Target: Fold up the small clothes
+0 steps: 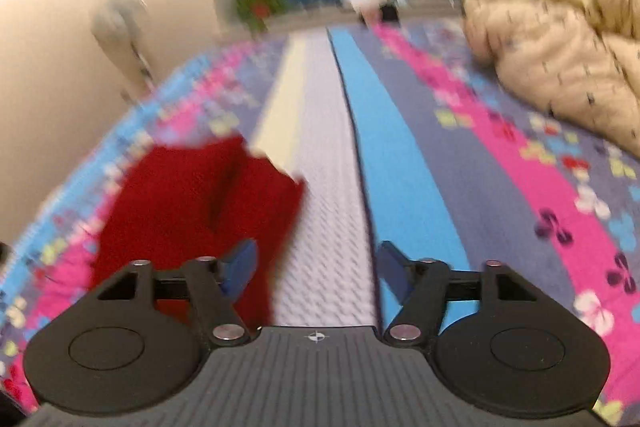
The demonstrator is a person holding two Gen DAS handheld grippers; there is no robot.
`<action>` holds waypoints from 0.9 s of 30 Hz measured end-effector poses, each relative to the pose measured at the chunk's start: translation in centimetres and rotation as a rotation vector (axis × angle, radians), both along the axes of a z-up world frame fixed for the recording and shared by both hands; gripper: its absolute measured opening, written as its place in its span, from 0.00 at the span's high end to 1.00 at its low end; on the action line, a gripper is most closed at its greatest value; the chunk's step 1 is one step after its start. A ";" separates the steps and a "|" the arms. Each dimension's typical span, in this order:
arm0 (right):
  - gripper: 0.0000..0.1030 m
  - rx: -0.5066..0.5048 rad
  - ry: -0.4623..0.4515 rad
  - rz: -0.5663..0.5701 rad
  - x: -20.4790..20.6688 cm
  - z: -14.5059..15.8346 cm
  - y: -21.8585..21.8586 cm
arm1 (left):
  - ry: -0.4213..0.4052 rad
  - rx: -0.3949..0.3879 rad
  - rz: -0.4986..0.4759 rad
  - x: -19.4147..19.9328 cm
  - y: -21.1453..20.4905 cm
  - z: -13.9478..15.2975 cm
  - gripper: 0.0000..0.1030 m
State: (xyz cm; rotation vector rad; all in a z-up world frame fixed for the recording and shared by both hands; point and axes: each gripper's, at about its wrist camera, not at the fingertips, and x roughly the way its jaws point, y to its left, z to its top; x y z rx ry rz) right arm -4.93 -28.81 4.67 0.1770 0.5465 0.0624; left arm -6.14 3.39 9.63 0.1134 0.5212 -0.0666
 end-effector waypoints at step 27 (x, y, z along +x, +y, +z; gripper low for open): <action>0.18 -0.089 0.093 0.070 2.0 -4.4 3.1 | 0.293 0.038 0.095 5.4 -0.8 -8.5 0.18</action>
